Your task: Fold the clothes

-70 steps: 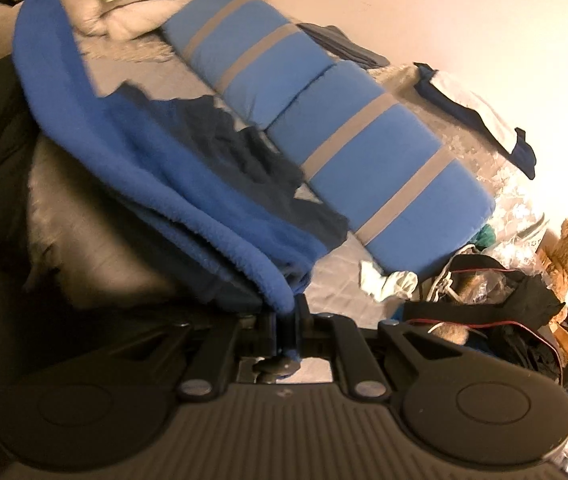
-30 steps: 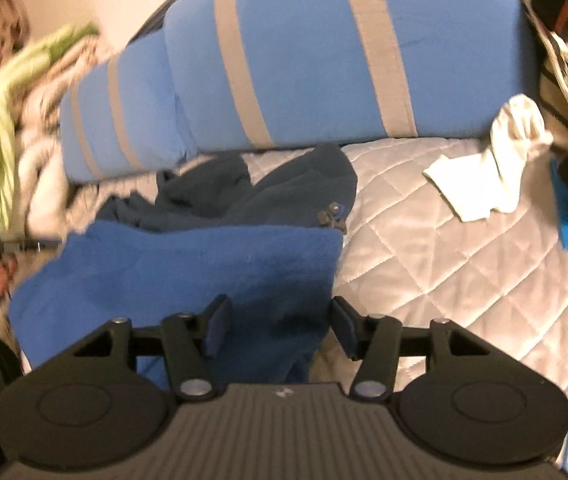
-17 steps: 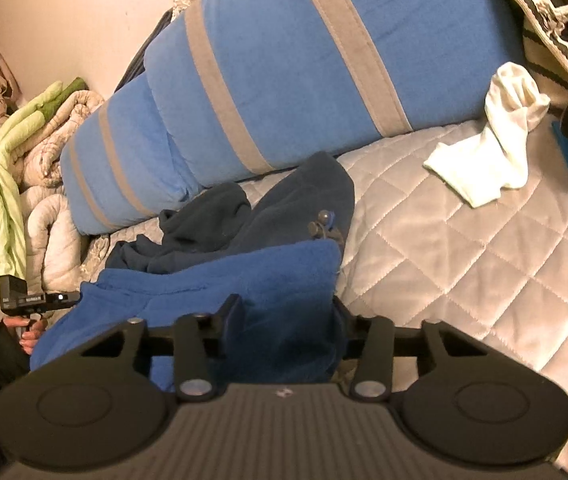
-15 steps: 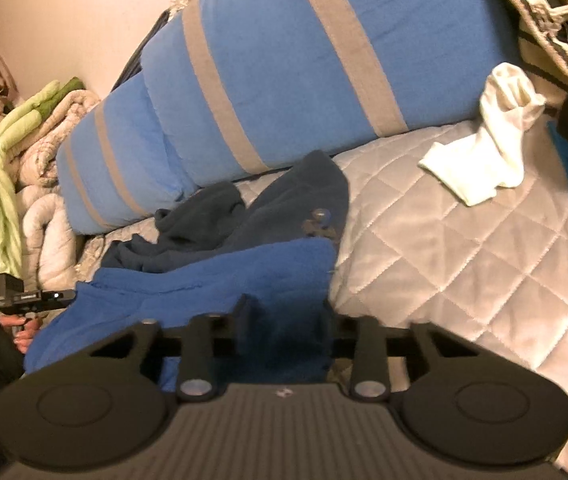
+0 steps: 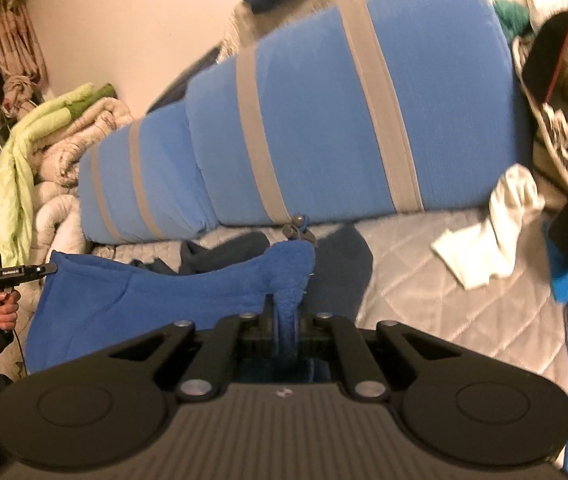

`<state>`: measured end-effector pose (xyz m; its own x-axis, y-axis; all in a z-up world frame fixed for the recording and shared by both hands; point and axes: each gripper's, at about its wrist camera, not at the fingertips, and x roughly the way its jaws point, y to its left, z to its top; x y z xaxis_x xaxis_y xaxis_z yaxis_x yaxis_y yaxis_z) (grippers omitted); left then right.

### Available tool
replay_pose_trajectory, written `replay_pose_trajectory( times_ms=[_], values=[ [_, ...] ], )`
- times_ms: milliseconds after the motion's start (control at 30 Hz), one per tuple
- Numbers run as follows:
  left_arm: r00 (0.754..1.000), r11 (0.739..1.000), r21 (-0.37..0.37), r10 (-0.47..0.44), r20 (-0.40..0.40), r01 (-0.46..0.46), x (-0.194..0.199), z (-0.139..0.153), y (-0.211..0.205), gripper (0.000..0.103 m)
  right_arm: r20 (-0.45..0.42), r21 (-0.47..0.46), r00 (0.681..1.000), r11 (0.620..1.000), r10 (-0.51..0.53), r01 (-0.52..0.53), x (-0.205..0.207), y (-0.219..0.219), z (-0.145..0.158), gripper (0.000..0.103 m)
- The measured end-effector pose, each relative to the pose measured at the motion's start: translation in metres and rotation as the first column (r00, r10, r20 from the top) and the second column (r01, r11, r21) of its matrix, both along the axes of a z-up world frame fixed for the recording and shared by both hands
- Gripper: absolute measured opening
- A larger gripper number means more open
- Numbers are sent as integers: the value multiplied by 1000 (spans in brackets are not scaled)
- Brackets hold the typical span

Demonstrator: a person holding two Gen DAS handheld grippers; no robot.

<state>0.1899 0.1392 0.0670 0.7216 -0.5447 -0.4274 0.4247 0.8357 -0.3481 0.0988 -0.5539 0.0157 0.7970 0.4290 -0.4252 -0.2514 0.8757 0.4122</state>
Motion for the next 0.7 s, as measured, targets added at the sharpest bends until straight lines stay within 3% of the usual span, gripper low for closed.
replay_pose_trajectory(
  times_ms=[167, 233, 433, 533, 700],
  values=[
    [999, 1000, -15, 22, 44, -21, 18, 9, -2, 14, 67, 10, 998, 1000, -15, 14, 10, -6, 17, 7],
    [999, 999, 16, 45, 13, -45, 34, -1, -7, 14, 65, 13, 998, 1000, -22, 21, 20, -6, 16, 7],
    [966, 971, 216, 147, -211, -100, 81, -80, -38, 14, -111, -102, 991, 993, -71, 59, 62, 14, -39, 8],
    [960, 967, 224, 172, -219, -123, 85, -95, -43, 14, -149, -139, 984, 988, -94, 73, 71, 20, -54, 8],
    [965, 963, 241, 174, -195, -125, 86, -87, -46, 14, -154, -177, 983, 981, -102, 74, 75, 22, -53, 10]
  ],
)
